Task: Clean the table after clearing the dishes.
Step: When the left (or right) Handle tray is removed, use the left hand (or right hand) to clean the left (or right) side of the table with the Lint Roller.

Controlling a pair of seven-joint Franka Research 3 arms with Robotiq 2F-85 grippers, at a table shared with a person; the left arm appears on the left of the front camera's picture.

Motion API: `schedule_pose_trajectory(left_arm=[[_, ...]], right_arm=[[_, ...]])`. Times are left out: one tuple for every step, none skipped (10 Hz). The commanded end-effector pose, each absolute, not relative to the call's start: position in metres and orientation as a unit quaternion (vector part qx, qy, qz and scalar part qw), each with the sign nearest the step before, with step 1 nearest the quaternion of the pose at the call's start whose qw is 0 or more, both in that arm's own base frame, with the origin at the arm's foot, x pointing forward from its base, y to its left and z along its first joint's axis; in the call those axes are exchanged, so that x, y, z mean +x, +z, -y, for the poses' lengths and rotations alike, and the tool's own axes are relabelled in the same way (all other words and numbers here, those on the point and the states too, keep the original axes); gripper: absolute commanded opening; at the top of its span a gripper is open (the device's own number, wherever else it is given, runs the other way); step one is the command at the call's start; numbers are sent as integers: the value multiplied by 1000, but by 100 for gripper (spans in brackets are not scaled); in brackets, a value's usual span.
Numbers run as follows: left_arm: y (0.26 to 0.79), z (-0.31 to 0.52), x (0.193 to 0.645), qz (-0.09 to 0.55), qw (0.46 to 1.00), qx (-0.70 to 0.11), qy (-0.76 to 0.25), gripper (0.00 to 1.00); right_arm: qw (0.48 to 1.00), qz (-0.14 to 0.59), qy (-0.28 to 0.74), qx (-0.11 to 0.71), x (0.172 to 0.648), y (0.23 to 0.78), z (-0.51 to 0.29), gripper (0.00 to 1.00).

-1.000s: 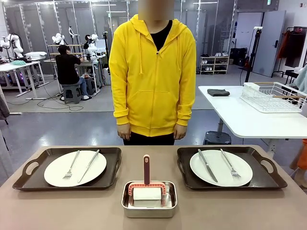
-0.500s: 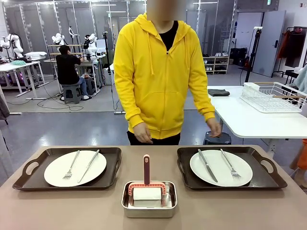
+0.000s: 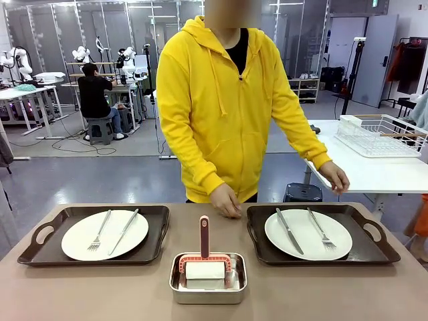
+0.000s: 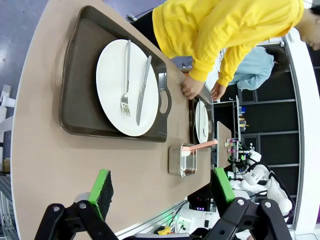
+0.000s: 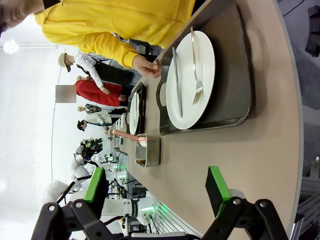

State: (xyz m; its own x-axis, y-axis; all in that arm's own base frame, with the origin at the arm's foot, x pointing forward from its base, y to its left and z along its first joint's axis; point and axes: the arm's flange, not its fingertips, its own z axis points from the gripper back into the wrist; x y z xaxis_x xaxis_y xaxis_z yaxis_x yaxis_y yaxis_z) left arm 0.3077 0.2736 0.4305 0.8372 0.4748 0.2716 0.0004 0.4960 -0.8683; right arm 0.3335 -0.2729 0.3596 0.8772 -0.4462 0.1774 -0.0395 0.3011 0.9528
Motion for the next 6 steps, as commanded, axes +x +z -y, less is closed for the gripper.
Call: schedule_pose_trajectory(left_arm=[[433, -274, 305, 248, 826, -487, 139, 100], [433, -274, 305, 248, 826, -487, 139, 100], [433, -274, 305, 248, 826, -487, 139, 100], [433, -274, 305, 248, 826, -487, 139, 100], [433, -274, 305, 248, 826, -487, 139, 100], [433, -274, 305, 248, 826, -487, 139, 100]], right_arm=[[776, 213, -126, 580, 332, 361, 273, 100], [776, 213, -126, 580, 332, 361, 273, 100], [776, 213, -126, 580, 332, 361, 273, 100], [776, 213, -126, 580, 332, 361, 273, 100], [776, 213, -126, 580, 332, 361, 273, 100], [776, 213, -126, 580, 332, 361, 273, 100]])
